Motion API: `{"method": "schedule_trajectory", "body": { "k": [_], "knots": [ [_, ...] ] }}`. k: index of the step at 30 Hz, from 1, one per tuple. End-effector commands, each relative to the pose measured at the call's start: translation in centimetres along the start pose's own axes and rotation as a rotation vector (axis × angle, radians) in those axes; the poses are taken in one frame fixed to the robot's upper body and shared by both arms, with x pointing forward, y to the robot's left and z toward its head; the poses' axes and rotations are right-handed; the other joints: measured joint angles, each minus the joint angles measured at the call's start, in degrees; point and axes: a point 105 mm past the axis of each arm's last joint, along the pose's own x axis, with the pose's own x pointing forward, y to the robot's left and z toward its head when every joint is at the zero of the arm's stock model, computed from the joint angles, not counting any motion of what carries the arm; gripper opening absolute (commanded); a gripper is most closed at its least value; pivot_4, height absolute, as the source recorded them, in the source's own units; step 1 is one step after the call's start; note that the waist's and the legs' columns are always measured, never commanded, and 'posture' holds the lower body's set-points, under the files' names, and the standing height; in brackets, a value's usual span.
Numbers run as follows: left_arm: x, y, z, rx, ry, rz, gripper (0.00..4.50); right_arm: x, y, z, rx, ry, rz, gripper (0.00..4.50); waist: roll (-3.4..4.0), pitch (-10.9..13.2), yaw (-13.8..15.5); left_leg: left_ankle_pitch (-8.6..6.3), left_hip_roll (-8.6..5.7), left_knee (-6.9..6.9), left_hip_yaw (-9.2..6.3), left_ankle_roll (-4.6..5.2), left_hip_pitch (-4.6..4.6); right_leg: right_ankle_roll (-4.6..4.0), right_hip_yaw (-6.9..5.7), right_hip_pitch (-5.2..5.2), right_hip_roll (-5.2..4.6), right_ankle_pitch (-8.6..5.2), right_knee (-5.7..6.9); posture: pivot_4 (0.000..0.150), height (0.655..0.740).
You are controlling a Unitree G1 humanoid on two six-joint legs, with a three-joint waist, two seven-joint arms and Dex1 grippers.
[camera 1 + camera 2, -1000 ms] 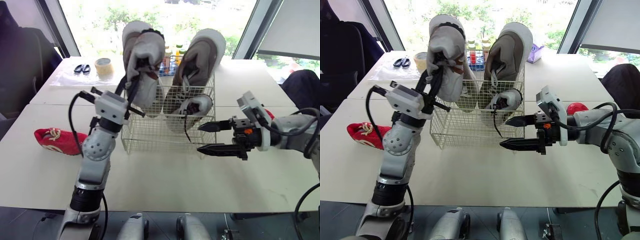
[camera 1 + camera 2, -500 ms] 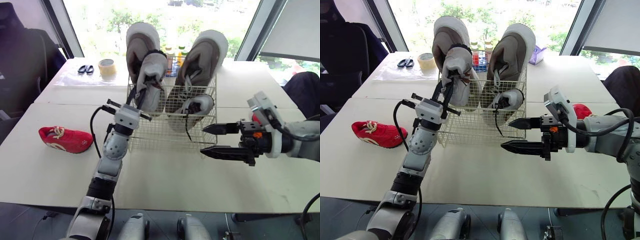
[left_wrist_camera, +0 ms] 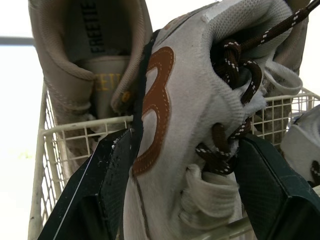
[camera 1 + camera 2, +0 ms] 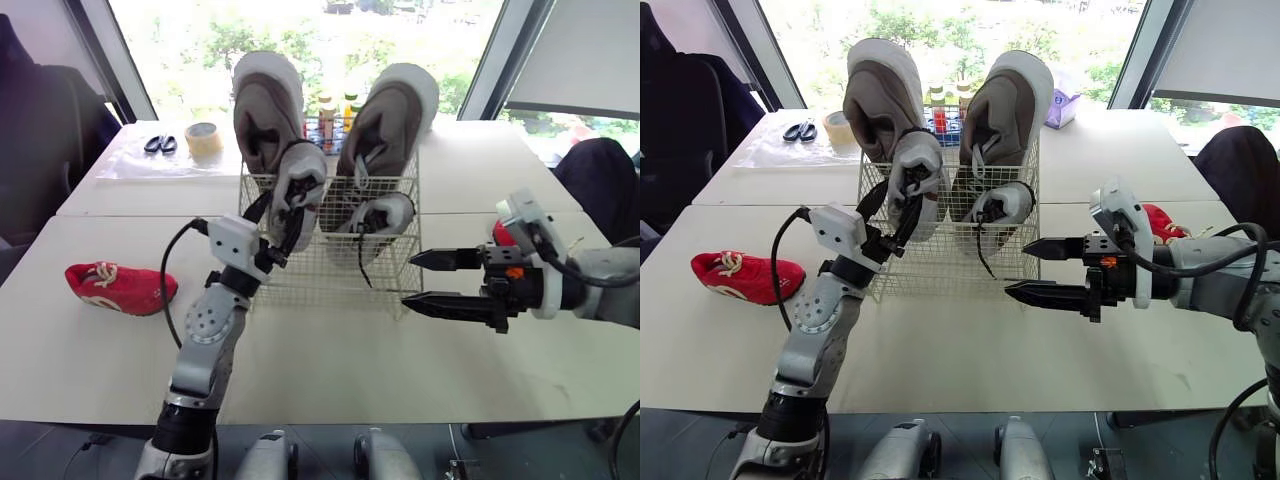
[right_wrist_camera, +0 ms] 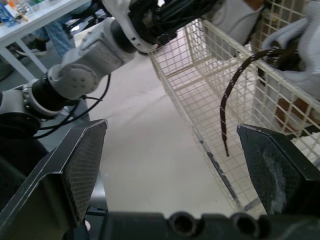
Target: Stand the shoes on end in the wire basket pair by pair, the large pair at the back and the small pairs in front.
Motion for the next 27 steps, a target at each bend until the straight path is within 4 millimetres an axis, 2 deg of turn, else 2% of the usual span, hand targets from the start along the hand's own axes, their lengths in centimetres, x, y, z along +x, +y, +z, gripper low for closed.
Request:
{"method": "schedule_trajectory", "body": {
  "k": [1,5,8,10,14,17,18,19,21,23,25,27],
  "knots": [
    [-1.3,0.5,-0.2,-0.066,0.08,-0.009,2.78,-0.2,0.0,0.5,-0.04,-0.014,-0.004,4.5,0.0,0.0,0.0,0.0,0.0,0.0,0.0,0.0,0.0,0.0,0.0,0.0,0.0,0.0,0.01,0.15,0.74],
    [-2.6,0.0,-0.5,-0.265,0.204,-0.057,2.78,-0.2,-0.4,0.4,-0.046,-0.011,-0.005,4.5,0.01,0.0,0.1,0.0,-0.01,0.02,-0.01,0.0,0.02,0.0,-0.01,0.04,-0.01,0.0,0.02,0.15,0.74],
    [-3.8,-0.7,0.1,-0.26,0.291,-0.179,2.78,0.0,-0.6,0.3,-0.052,-0.008,0.002,4.5,0.02,0.0,0.0,0.0,-0.02,0.02,-0.03,0.0,0.03,0.0,-0.02,0.06,0.0,-0.01,0.01,0.15,0.74],
    [-4.4,-0.6,0.1,-0.235,0.34,-0.205,2.78,0.2,-0.7,0.4,-0.057,-0.006,0.006,4.5,0.04,0.0,0.1,0.0,-0.05,0.02,-0.03,0.0,0.03,0.0,-0.03,0.06,-0.01,-0.01,0.01,0.15,0.74],
    [-5.3,0.2,1.2,-0.293,0.357,-0.228,2.78,0.2,-1.0,0.3,-0.061,-0.004,0.003,4.5,0.02,0.0,0.0,0.0,-0.06,0.02,-0.03,0.0,0.03,-0.01,-0.03,0.06,-0.03,-0.01,-0.01,0.15,0.74],
    [-5.7,1.5,4.3,-0.445,0.289,-0.241,3.67,-0.1,-2.1,0.5,-0.051,-0.036,-0.045,4.5,-0.01,0.0,-0.2,0.0,0.0,0.01,-0.05,-0.01,0.0,-0.02,0.0,0.0,-0.06,-0.02,0.0,0.15,0.74],
    [-5.8,1.7,4.8,-0.464,0.289,-0.243,4.17,-0.1,-2.2,0.6,-0.046,-0.042,-0.054,4.5,-0.01,0.0,-0.3,0.0,0.03,0.01,-0.07,-0.01,-0.01,-0.02,0.01,0.0,-0.06,-0.02,0.0,0.15,0.74],
    [-6.0,2.5,4.8,-0.416,0.346,-0.224,4.47,-0.6,-2.5,0.7,-0.031,-0.053,-0.076,4.5,0.01,0.0,-0.3,0.0,0.03,0.01,-0.09,-0.01,-0.01,-0.03,0.01,-0.01,-0.06,-0.02,0.0,0.15,0.74],
    [-6.1,3.9,5.4,-0.337,0.424,-0.21,4.47,-2.1,-3.6,0.2,-0.003,-0.052,-0.162,4.5,0.0,0.0,-0.1,0.0,0.01,0.0,-0.1,-0.01,-0.03,-0.03,0.01,-0.02,-0.07,-0.02,-0.01,0.15,0.74],
    [-5.6,5.1,7.1,-0.315,0.411,-0.204,4.47,-3.9,-4.6,-0.6,0.042,-0.046,-0.243,4.5,-0.02,0.0,0.3,0.0,-0.04,0.0,-0.13,-0.01,-0.06,-0.03,-0.02,-0.02,-0.08,-0.03,-0.02,0.15,0.74],
    [-4.9,5.7,8.1,-0.268,0.428,-0.186,4.47,-5.6,-5.4,-1.1,0.085,-0.063,-0.317,4.5,-0.02,0.0,0.7,0.0,-0.11,0.01,-0.16,-0.01,-0.11,-0.03,-0.05,0.02,-0.14,-0.03,-0.17,0.15,0.74],
    [-4.4,5.5,7.8,-0.214,0.499,-0.197,4.47,-7.3,-6.5,-1.6,0.115,-0.093,-0.423,4.5,-0.04,0.1,0.5,-0.01,-0.11,0.01,-0.13,-0.01,-0.12,-0.03,-0.02,0.07,-0.14,-0.02,-0.28,0.15,0.74]
  ]
}}
